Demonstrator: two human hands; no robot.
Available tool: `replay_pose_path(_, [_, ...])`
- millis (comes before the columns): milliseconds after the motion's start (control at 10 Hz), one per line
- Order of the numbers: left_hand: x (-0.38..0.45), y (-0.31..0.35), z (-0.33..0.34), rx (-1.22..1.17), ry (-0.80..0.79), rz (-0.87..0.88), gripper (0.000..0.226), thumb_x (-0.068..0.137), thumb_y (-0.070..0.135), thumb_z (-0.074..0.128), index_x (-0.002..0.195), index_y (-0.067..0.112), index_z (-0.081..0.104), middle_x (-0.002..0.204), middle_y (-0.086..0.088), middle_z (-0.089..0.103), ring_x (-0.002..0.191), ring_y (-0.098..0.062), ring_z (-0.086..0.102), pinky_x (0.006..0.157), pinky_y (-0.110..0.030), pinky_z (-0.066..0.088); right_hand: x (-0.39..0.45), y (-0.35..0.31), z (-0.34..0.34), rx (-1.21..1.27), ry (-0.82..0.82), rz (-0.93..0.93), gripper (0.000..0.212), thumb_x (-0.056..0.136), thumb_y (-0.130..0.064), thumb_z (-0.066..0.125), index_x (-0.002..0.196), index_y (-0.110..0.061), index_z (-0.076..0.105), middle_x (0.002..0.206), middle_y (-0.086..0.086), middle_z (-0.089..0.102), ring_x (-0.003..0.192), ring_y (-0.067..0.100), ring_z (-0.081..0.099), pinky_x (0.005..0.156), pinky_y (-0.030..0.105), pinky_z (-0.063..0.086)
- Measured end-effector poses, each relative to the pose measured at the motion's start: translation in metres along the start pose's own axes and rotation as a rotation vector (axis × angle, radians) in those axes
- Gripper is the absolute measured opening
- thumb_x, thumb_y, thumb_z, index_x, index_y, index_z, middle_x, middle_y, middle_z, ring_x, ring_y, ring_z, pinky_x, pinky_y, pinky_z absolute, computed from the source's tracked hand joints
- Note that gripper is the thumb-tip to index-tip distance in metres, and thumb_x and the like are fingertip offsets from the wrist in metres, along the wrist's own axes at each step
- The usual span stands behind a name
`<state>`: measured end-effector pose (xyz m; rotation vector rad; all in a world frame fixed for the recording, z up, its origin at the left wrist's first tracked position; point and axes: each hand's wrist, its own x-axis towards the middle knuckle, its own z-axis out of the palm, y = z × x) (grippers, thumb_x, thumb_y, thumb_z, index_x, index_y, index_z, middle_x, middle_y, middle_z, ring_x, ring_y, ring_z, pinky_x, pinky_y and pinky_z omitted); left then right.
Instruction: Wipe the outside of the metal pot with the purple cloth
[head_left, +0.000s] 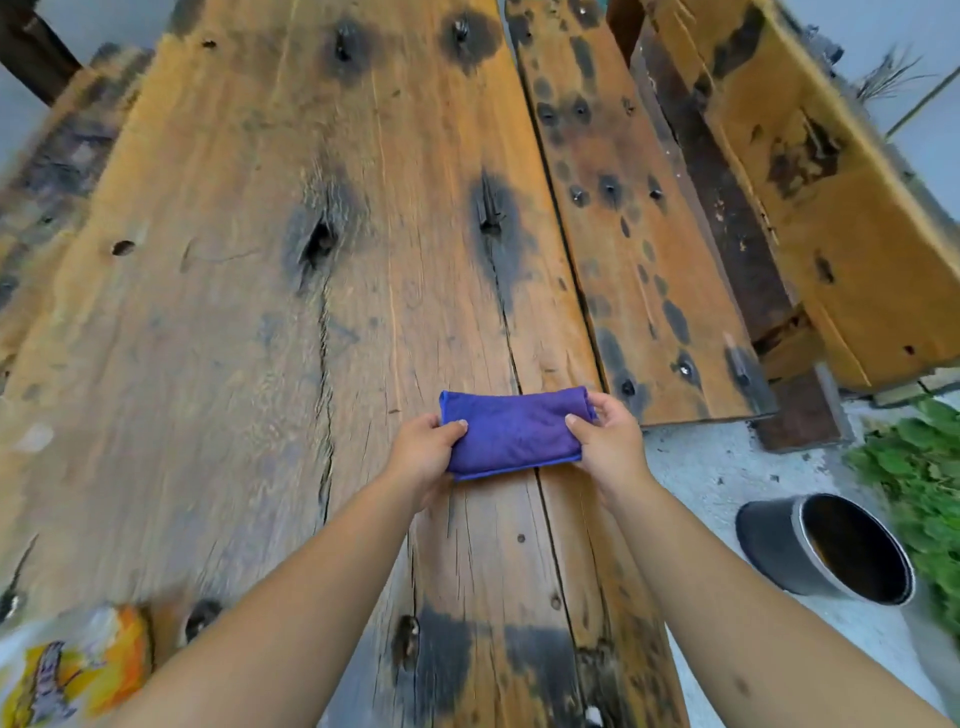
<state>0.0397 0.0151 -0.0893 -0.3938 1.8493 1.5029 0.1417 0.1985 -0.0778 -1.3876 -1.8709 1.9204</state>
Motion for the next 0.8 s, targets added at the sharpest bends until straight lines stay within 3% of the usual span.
replay_pose_path(100, [0.026, 0.003, 0.004, 0.007, 0.037, 0.013, 0.026, 0.093, 0.019, 0.066, 0.099, -0.006, 0.065, 0.103, -0.023, 0.073, 0.099, -0.039, 0.07, 0.087, -0.059, 0.055, 0.032, 0.001, 0.009, -0.026, 0.017, -0.002, 0.037, 0.087, -0.002, 0.063, 0.122, -0.014, 0.06, 0.11, 0.011, 0.072, 0.101, 0.028, 0.07, 0.089, 0.055, 0.056])
replay_pose_path(200, [0.048, 0.006, 0.009, 0.069, 0.1, 0.023, 0.019, 0.093, 0.025, 0.066, 0.085, 0.008, 0.063, 0.101, -0.023, 0.072, 0.097, -0.04, 0.07, 0.086, -0.06, 0.054, 0.058, 0.002, 0.019, -0.061, 0.037, 0.009, 0.033, 0.085, -0.004, 0.065, 0.115, -0.015, 0.062, 0.106, 0.01, 0.073, 0.097, 0.028, 0.07, 0.088, 0.055, 0.056])
replay_pose_path(300, [0.063, 0.009, 0.009, 0.152, 0.16, 0.059, 0.023, 0.092, 0.027, 0.067, 0.079, 0.01, 0.06, 0.083, -0.016, 0.065, 0.078, -0.028, 0.061, 0.085, -0.056, 0.054, 0.077, 0.002, 0.026, -0.202, 0.059, -0.009, 0.023, 0.082, -0.008, 0.068, 0.096, -0.026, 0.063, 0.1, 0.008, 0.073, 0.093, 0.026, 0.069, 0.082, 0.045, 0.057])
replay_pose_path(400, [0.068, 0.011, 0.006, 0.368, 0.193, 0.115, 0.024, 0.093, 0.025, 0.067, 0.079, 0.007, 0.06, 0.076, -0.008, 0.061, 0.076, -0.024, 0.057, 0.076, -0.043, 0.052, 0.081, 0.001, 0.023, -0.513, 0.058, -0.05, 0.015, 0.082, -0.023, 0.068, 0.087, -0.031, 0.056, 0.094, -0.001, 0.069, 0.085, 0.019, 0.064, 0.058, 0.024, 0.042])
replay_pose_path(500, [0.067, 0.01, 0.0, 0.49, 0.258, 0.166, 0.014, 0.092, 0.026, 0.066, 0.095, 0.012, 0.063, 0.083, 0.001, 0.064, 0.09, -0.026, 0.065, 0.078, -0.032, 0.047, 0.086, 0.0, 0.011, -0.69, 0.061, -0.058, 0.037, 0.083, -0.038, 0.068, 0.117, -0.027, 0.058, 0.116, 0.001, 0.065, 0.103, 0.024, 0.063, 0.076, 0.033, 0.05])
replay_pose_path(600, [0.058, 0.014, -0.009, 0.581, 0.273, 0.191, 0.051, 0.093, 0.035, 0.064, 0.136, 0.01, 0.053, 0.122, -0.007, 0.065, 0.119, -0.027, 0.059, 0.095, -0.032, 0.043, 0.08, -0.009, -0.006, -0.73, 0.046, -0.095, 0.063, 0.084, -0.048, 0.066, 0.14, -0.025, 0.045, 0.139, 0.002, 0.052, 0.121, 0.025, 0.055, 0.093, 0.041, 0.05])
replay_pose_path(700, [0.049, 0.03, -0.018, 0.746, 0.269, 0.308, 0.074, 0.093, 0.046, 0.06, 0.155, 0.016, 0.031, 0.158, -0.011, 0.034, 0.143, -0.029, 0.036, 0.111, -0.038, 0.032, 0.072, -0.027, -0.025, -0.82, 0.036, -0.149, 0.073, 0.085, -0.058, 0.06, 0.147, -0.027, 0.036, 0.152, 0.0, 0.04, 0.134, 0.026, 0.044, 0.1, 0.047, 0.046])
replay_pose_path(800, [0.032, 0.062, -0.018, 0.899, 0.229, 0.439, 0.088, 0.091, 0.056, 0.056, 0.16, 0.024, 0.012, 0.168, -0.006, 0.005, 0.153, -0.027, 0.012, 0.118, -0.043, 0.021, 0.063, -0.053, -0.043, -1.025, 0.0, -0.209, 0.093, 0.079, -0.077, 0.049, 0.154, -0.037, 0.01, 0.166, -0.002, 0.006, 0.15, 0.03, 0.011, 0.115, 0.054, 0.023])
